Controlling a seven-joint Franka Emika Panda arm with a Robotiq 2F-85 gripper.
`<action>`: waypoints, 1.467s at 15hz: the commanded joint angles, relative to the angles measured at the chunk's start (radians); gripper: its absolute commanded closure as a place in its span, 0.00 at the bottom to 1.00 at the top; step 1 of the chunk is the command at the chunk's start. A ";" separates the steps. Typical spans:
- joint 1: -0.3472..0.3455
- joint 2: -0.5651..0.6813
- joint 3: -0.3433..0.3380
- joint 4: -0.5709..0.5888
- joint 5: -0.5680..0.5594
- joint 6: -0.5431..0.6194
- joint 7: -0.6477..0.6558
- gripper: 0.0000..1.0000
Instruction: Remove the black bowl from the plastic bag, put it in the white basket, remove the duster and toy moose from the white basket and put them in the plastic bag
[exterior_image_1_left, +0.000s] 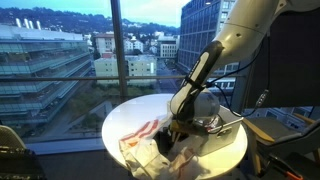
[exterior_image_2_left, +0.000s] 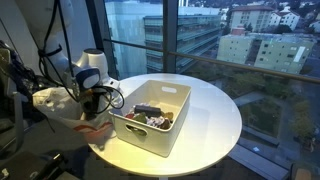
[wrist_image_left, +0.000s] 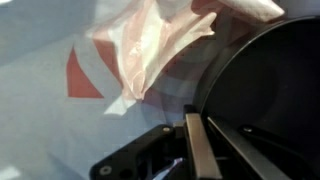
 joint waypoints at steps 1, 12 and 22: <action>-0.003 -0.090 0.005 -0.020 0.021 -0.089 0.036 0.97; 0.091 -0.318 -0.110 -0.009 -0.225 -0.637 0.264 0.97; -0.007 -0.571 -0.055 0.076 -0.183 -1.281 0.185 0.97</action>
